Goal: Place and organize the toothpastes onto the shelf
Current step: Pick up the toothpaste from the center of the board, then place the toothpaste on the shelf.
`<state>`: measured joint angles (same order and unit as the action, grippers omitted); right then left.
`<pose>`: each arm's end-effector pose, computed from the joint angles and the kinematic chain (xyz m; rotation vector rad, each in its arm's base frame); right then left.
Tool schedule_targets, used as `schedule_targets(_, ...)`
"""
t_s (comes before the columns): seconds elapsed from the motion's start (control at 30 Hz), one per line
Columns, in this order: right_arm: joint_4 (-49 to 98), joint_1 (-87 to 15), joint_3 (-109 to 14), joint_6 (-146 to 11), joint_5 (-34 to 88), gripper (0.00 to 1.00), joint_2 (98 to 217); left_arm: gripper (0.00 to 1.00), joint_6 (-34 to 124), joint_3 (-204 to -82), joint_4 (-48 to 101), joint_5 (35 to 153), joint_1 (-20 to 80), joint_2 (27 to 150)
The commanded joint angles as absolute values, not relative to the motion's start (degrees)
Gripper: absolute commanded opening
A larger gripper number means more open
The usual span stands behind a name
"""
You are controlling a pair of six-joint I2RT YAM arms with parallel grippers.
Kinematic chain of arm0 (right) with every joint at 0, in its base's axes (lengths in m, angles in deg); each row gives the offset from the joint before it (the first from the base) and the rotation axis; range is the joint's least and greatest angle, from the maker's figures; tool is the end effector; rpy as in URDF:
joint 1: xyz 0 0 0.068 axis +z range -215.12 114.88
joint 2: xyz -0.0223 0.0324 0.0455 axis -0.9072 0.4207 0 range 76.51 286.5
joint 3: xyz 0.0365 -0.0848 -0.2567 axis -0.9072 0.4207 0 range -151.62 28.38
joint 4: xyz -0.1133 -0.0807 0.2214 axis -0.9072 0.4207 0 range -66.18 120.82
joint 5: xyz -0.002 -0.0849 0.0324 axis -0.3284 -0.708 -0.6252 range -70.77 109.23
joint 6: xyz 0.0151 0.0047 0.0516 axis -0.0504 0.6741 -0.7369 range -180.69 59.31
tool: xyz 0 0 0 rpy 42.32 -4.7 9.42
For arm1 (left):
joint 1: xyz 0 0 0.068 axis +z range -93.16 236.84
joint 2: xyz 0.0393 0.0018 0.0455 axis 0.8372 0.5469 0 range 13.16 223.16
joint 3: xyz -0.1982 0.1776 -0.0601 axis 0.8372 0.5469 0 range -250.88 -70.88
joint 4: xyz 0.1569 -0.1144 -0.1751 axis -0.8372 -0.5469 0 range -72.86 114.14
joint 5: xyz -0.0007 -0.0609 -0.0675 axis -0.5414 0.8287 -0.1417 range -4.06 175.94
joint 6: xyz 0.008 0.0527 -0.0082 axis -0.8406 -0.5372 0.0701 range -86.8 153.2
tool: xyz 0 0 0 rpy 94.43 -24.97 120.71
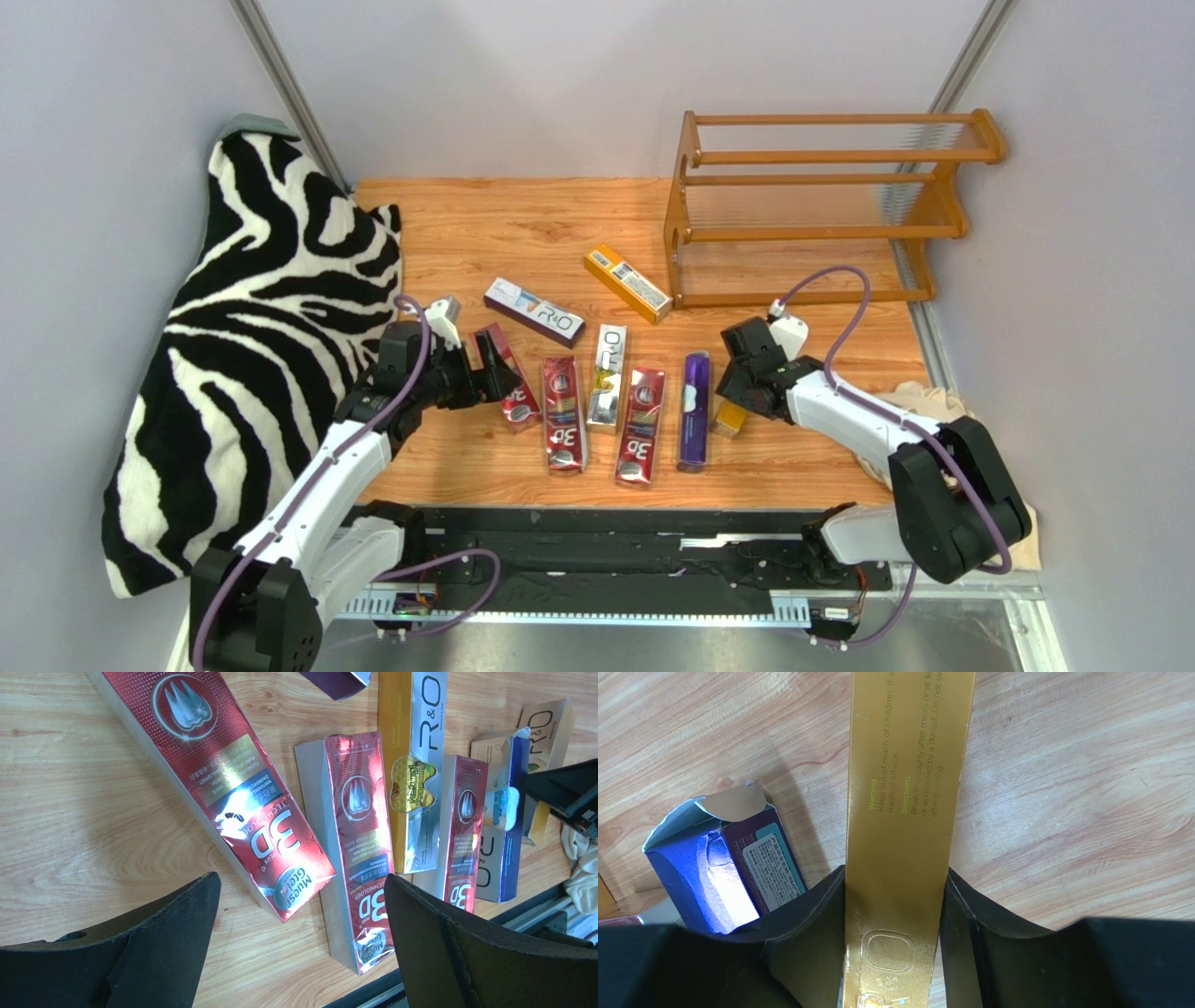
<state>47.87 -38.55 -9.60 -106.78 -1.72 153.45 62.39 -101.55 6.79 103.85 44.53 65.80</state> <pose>0.2178 0.0947 0.1676 0.5440 2.4955 -0.0174 0.1862 -0.0518 0.2190 -0.1690 2.3178 -0.7304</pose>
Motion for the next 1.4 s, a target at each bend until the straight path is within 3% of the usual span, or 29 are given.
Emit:
schedule_targets(0.0,46.1,-38.4,-8.4,-108.1,-3.1,0.47,151.3,0.95,62.9,-100.8,7.0,105.2,44.3,63.7)
schedule_targets(0.07,46.1,-38.3,-7.7,-107.7,-2.7,0.46,150.1,0.93,62.7,-100.3,7.0,106.1,44.2,62.6)
schedule_targets(0.2,45.6,-38.1,-5.6,-104.1,0.1,0.35,143.5,0.93,62.6,-100.2,8.0,109.0,43.0,61.3)
schedule_targets(0.37,47.8,-36.9,-2.3,-99.4,5.7,0.33,128.8,0.94,64.9,-99.3,15.0,119.8,42.2,61.1)
schedule_targets(0.67,43.7,-36.3,1.8,-96.5,33.0,0.31,102.4,0.95,71.9,-98.3,33.2,132.3,32.9,64.3)
schedule_targets(0.77,37.1,-35.9,3.0,-99.9,42.2,0.31,101.4,0.96,70.6,-101.2,33.0,131.6,26.9,65.1)
schedule_targets(0.9,31.3,-32.9,3.7,-101.8,48.9,0.31,103.1,0.96,76.7,-100.8,46.1,134.5,23.5,67.0)
schedule_targets(1.2,24.3,-15.6,-0.8,-100.8,42.9,0.31,110.7,0.93,77.1,-104.5,50.8,130.9,15.1,74.9)
schedule_targets(1.37,21.7,-9.9,-3.1,-99.7,40.2,0.31,116.0,0.83,77.8,-104.6,54.2,129.1,12.9,76.6)
